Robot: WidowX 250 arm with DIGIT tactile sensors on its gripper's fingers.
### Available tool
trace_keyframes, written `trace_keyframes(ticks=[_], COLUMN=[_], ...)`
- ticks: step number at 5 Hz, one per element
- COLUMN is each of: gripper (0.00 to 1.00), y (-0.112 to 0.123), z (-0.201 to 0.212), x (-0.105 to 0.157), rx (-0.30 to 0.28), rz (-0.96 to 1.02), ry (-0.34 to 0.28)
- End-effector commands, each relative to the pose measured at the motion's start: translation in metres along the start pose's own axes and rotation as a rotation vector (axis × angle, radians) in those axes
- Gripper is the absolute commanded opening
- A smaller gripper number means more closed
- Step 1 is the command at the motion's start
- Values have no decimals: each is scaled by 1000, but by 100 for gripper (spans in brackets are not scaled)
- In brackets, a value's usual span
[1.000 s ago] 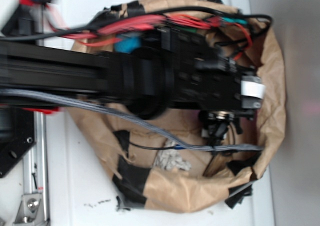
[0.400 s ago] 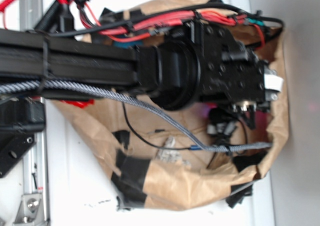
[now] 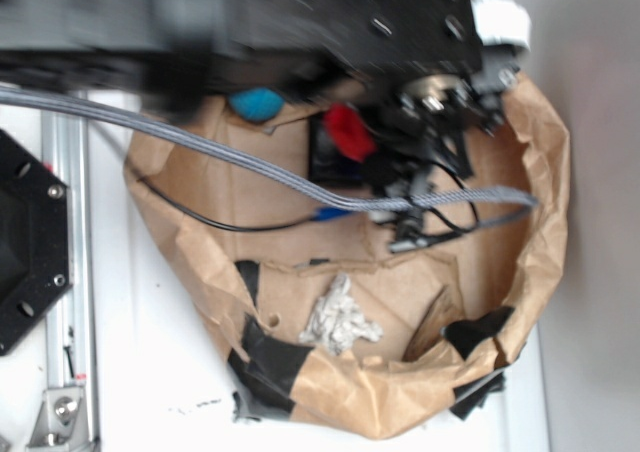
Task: Grab the red paper.
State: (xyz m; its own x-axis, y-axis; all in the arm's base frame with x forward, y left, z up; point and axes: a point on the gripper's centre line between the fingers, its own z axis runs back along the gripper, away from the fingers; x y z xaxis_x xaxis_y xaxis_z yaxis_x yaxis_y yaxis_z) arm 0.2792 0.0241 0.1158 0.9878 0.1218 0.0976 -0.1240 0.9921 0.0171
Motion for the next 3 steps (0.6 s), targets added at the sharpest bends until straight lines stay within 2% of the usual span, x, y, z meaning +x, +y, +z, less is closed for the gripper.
trace_keyframes(ticks=[1,2,3], gripper=[0,0,0], y=[-40,-38,-33], z=[53,51,42], x=[-32,-23,-16], rx=[45,-84,-127], rz=[237,226,215], ry=[104,108,112])
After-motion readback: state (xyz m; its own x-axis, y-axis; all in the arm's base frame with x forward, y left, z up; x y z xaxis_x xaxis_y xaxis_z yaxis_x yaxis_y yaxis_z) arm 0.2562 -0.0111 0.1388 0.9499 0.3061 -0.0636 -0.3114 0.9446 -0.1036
